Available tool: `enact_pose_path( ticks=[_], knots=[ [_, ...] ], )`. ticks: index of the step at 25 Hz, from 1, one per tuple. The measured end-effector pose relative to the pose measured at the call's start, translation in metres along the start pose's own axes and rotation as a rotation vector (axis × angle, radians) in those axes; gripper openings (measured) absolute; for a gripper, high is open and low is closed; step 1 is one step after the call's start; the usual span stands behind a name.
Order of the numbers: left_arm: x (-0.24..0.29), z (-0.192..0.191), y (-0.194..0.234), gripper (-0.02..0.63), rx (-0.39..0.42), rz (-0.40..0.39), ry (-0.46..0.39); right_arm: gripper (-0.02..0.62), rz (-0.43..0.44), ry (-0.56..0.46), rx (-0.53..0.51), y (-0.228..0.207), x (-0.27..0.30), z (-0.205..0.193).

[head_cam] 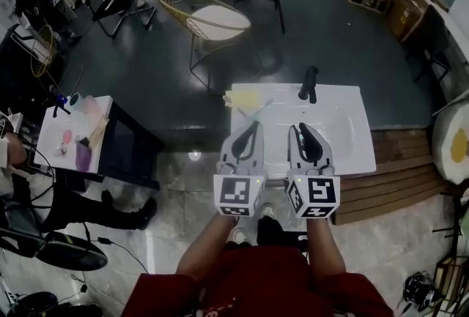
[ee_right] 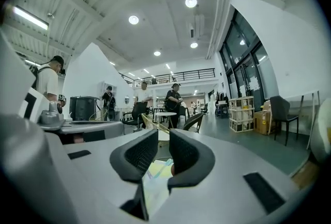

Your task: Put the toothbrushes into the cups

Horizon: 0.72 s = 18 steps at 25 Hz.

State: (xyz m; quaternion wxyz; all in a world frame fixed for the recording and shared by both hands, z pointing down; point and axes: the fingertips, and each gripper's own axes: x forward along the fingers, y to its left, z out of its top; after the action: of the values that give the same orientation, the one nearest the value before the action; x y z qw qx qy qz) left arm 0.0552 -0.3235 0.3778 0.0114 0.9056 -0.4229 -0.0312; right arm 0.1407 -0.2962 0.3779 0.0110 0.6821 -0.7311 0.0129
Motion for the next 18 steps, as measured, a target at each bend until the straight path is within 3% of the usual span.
enact_pose_path(
  ticks=[7, 10, 18],
  knots=[
    [-0.01, 0.018, -0.012, 0.028, 0.031, -0.028, -0.03, 0.073, -0.038, -0.061, -0.017, 0.0, -0.02, 0.023],
    [-0.015, 0.022, -0.015, 0.028, 0.039, -0.033, -0.036, 0.037, -0.058, -0.084, -0.025, -0.002, -0.028, 0.029],
    [-0.024, 0.032, -0.016, 0.028, 0.053, -0.028, -0.046, 0.028, -0.052, -0.103, -0.045, 0.006, -0.036, 0.04]
  ],
)
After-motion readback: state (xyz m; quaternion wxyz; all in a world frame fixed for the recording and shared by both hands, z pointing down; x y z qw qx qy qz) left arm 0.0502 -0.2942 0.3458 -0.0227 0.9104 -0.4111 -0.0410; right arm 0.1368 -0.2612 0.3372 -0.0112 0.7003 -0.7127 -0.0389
